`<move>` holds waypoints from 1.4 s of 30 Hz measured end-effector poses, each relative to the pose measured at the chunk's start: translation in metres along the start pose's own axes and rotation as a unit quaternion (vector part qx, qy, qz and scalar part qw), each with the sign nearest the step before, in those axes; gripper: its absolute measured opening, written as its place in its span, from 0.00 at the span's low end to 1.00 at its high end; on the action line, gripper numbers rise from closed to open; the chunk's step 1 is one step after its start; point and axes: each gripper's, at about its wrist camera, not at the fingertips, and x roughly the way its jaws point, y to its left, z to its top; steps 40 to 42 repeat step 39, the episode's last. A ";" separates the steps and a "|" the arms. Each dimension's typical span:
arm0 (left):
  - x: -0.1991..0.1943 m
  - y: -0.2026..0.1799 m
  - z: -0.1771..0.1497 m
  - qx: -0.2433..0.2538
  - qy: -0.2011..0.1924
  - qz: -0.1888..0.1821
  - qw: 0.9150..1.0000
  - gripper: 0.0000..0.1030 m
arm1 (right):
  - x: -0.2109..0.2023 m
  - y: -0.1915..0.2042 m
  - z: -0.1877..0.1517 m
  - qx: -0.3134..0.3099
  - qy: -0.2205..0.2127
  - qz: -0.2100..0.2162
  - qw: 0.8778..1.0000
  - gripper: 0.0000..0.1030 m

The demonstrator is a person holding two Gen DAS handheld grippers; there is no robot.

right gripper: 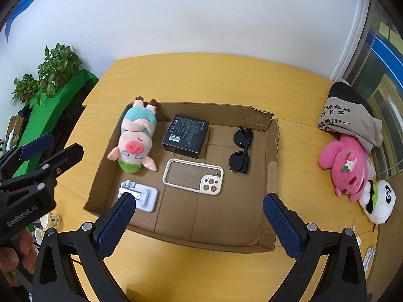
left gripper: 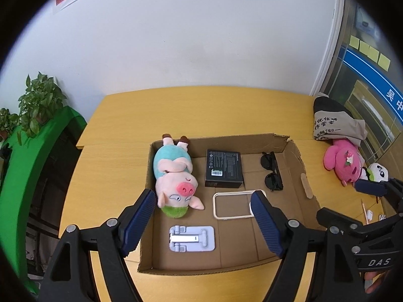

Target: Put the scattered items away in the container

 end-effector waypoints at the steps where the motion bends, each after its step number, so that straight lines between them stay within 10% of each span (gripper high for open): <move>1: -0.002 0.000 -0.002 0.000 0.003 -0.002 1.000 0.76 | -0.004 0.002 -0.002 0.000 -0.002 0.000 1.000 1.00; 42: -0.078 0.007 -0.054 -0.063 -0.008 -0.051 0.997 0.87 | -0.086 0.029 -0.069 -0.001 -0.030 -0.017 0.999 1.00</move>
